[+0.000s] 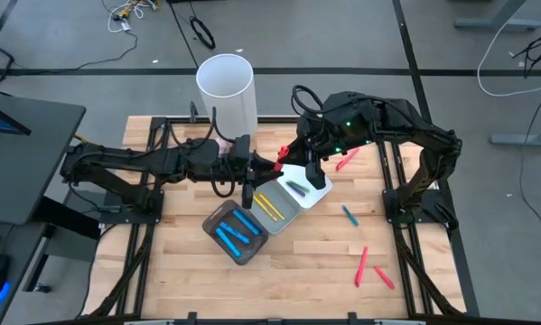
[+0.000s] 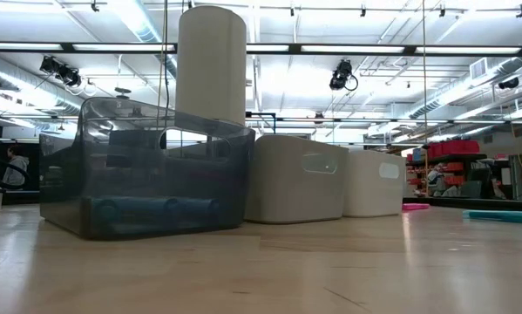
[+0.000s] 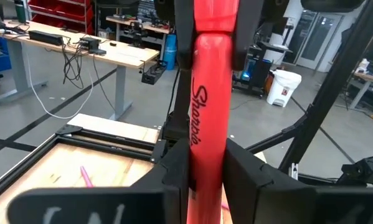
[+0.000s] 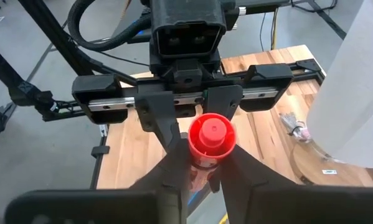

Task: Pick & Place Markers
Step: Put the orange highlighter into the black bin

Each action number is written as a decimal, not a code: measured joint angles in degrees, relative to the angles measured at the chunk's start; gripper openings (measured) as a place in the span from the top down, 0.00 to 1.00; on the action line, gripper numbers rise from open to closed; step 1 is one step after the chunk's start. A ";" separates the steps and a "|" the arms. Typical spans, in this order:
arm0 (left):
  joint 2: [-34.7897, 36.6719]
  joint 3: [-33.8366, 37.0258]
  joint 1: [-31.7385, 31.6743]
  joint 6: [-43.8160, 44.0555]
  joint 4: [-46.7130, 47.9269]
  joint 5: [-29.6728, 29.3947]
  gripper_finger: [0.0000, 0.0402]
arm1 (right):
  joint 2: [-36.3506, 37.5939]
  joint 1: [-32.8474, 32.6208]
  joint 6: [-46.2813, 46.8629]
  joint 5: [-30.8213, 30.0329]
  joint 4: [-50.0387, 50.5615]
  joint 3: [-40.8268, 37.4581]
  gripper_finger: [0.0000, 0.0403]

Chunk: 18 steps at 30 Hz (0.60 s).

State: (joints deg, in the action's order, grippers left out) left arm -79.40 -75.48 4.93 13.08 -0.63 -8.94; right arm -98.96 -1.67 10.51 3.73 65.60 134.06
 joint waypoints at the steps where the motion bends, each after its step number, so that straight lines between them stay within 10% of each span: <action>1: 0.00 0.00 0.01 -0.03 -0.02 -0.05 0.82 | 0.00 0.00 -0.34 0.01 0.00 0.00 0.82; 18: 8.84 -0.05 0.00 -9.51 13.68 -2.76 0.82 | 5.49 -0.04 -3.33 0.25 0.36 -0.04 0.68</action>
State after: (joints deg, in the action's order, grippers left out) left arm -70.56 -75.53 4.93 3.57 13.05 -11.70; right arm -93.47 -1.72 7.18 3.98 65.97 134.02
